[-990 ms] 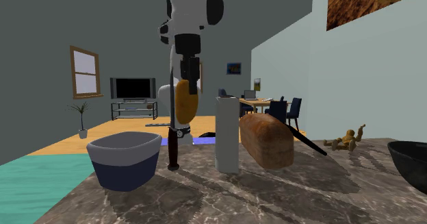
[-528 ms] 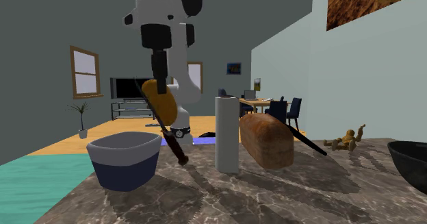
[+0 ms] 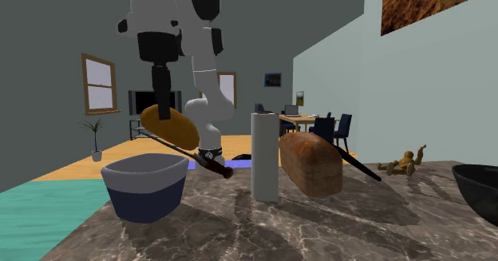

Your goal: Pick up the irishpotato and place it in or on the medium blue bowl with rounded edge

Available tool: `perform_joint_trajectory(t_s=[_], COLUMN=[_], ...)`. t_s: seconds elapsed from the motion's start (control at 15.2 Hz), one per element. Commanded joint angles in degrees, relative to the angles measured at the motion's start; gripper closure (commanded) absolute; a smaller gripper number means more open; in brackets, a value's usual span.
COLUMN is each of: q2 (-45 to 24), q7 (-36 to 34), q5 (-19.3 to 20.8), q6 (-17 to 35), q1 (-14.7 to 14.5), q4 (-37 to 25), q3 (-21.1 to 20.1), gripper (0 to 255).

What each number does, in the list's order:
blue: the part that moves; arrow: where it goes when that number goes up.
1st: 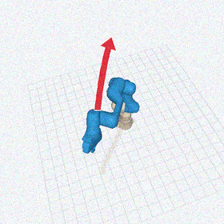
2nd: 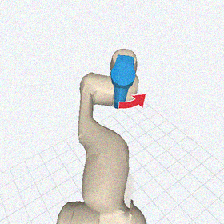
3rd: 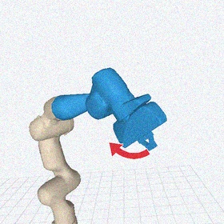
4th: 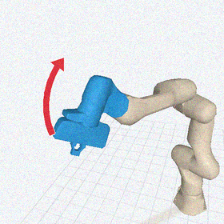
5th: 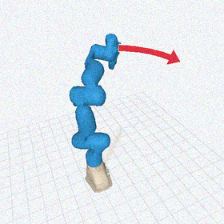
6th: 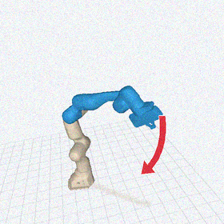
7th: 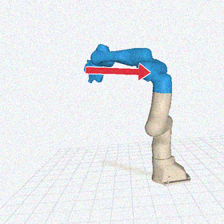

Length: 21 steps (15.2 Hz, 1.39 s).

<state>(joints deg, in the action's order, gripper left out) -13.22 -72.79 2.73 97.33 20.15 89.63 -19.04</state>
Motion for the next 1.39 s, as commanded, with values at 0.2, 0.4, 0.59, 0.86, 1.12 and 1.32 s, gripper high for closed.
perform_joint_trajectory(t_s=[0.2,0.4,0.59,0.86,1.12,1.32], q2=[-0.2,-0.5,-0.9,-0.9,-0.9,-1.0], q7=[0.1,0.0,0.0,-0.1,-0.1,0.0], q5=[0.1,0.2,0.4,0.4,0.4,0.4], q6=[3.7,5.9,8.1,8.4,8.4,8.6], q1=[0.1,0.2,0.2,0.2,0.1,0.1], q4=[3.5,5.4,7.3,7.5,7.5,7.6], q3=[0.1,0.2,0.2,0.2,0.3,0.3], gripper=[255,255,255,255,255,0])
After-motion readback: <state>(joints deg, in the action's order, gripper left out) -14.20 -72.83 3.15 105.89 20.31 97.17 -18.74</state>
